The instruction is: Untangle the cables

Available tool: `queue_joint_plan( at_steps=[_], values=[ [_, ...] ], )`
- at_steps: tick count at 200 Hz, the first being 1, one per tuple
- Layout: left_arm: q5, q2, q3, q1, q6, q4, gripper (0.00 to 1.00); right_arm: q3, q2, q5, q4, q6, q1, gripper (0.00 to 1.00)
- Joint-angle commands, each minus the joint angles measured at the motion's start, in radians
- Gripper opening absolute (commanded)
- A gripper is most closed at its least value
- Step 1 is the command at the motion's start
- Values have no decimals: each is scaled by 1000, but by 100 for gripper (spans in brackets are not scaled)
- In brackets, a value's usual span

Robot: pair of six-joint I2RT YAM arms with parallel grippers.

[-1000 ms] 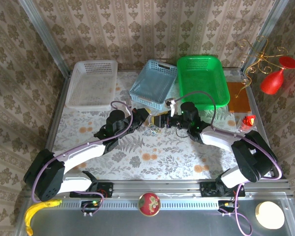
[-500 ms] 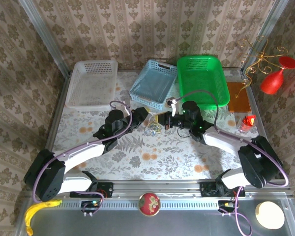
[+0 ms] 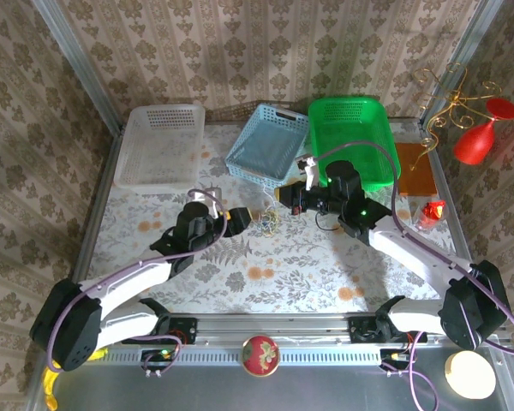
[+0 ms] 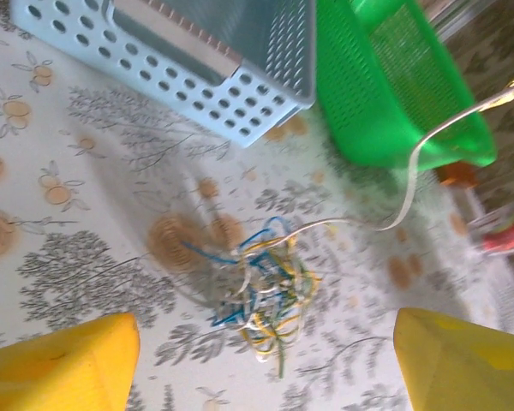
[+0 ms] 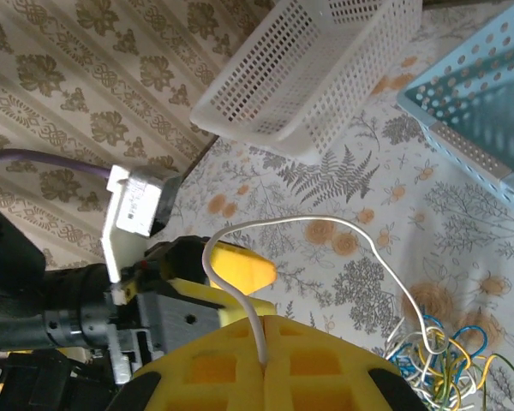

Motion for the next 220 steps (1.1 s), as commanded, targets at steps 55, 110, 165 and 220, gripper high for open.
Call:
queue_joint_plan(
  at_steps=[55,110,165,220],
  values=[
    [0,300,170,-80,268,61,79,48,-43,3,-79,33,40,0],
    [17,471,259,-82,280,172,67,71,-69,11,-91,65,76,0],
    [10,587,257,-83,252,258,25,207,-101,-20,-115,139,82,0],
    [12,561,155,-83,201,309,13,425,-95,2,-173,185,61,0]
  ],
)
